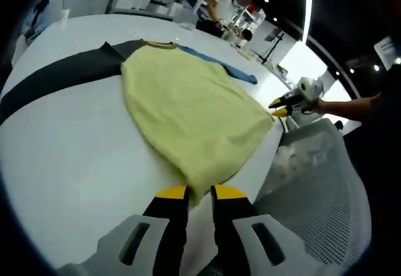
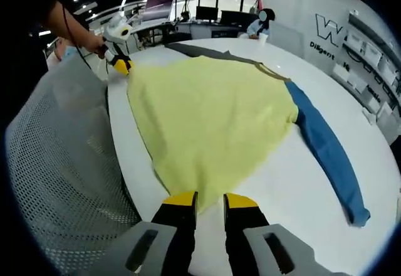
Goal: Fold the garment on the visible template until the final outline fits inside the template.
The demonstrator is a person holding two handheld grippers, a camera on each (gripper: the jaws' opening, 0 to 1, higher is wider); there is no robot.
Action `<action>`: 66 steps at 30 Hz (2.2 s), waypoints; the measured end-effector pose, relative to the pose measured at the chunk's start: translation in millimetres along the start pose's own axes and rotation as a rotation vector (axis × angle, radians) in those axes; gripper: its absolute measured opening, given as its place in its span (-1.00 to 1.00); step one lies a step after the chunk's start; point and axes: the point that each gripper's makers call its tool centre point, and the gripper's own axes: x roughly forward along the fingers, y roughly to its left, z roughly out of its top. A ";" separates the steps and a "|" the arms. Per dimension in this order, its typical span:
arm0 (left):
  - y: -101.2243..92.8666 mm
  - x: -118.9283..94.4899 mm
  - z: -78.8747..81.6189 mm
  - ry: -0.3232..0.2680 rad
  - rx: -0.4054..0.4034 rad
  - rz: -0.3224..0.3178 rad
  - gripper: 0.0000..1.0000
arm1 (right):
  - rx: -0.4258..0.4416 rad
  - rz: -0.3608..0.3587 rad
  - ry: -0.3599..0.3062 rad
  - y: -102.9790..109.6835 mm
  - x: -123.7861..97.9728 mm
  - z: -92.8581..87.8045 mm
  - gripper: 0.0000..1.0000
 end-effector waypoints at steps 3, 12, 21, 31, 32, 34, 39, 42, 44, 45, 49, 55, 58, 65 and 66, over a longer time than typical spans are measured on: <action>-0.8 -2.6 -3.6 0.008 0.004 -0.003 -0.72 | 0.004 -0.007 -0.008 -2.3 -0.8 2.2 -0.65; 9.0 -11.8 10.9 -0.078 0.061 0.056 -0.43 | 0.003 -0.038 -0.049 -12.1 -3.9 12.3 -0.41; 8.0 -13.0 21.3 -0.114 0.105 0.093 -0.41 | 0.014 -0.053 -0.075 -18.6 -6.0 18.6 -0.25; 22.8 -22.6 33.1 -0.171 0.159 0.177 -0.15 | 0.036 -0.088 -0.111 -29.3 -12.0 24.6 -0.02; 24.6 -24.4 34.5 -0.177 0.176 0.188 -0.14 | 0.036 -0.091 -0.113 -30.0 -12.5 24.8 0.00; 28.6 -26.4 36.3 -0.187 0.187 0.208 -0.06 | 0.039 -0.098 -0.122 -31.6 -13.3 25.9 0.08; 41.3 -33.8 43.9 -0.231 0.236 0.279 0.07 | 0.053 -0.108 -0.139 -33.6 -15.5 28.4 0.24; 48.4 -38.7 48.3 -0.255 0.278 0.324 0.05 | 0.055 -0.117 -0.153 -35.4 -18.0 30.4 0.31; 54.6 -40.6 47.2 -0.244 0.290 0.353 0.04 | 0.058 -0.122 -0.157 -36.7 -19.3 31.0 0.36; 58.7 -41.9 46.3 -0.232 0.311 0.373 0.04 | 0.062 -0.124 -0.159 -37.3 -19.9 31.3 0.39; 66.9 -45.1 45.7 -0.224 0.349 0.415 0.01 | 0.073 -0.135 -0.174 -40.7 -23.0 31.8 0.47; 83.2 -54.7 49.3 -0.235 0.329 0.475 0.06 | 0.082 -0.151 -0.178 -45.7 -25.3 29.6 0.56; 91.1 -60.5 52.8 -0.249 0.300 0.503 0.12 | 0.087 -0.159 -0.186 -46.8 -26.6 30.7 0.63; 105.4 -68.4 59.7 -0.261 0.260 0.554 0.41 | 0.108 -0.171 -0.202 -48.4 -30.0 33.0 0.70; 107.8 -69.5 60.8 -0.263 0.253 0.561 0.43 | 0.111 -0.173 -0.202 -48.3 -30.8 33.1 0.71</action>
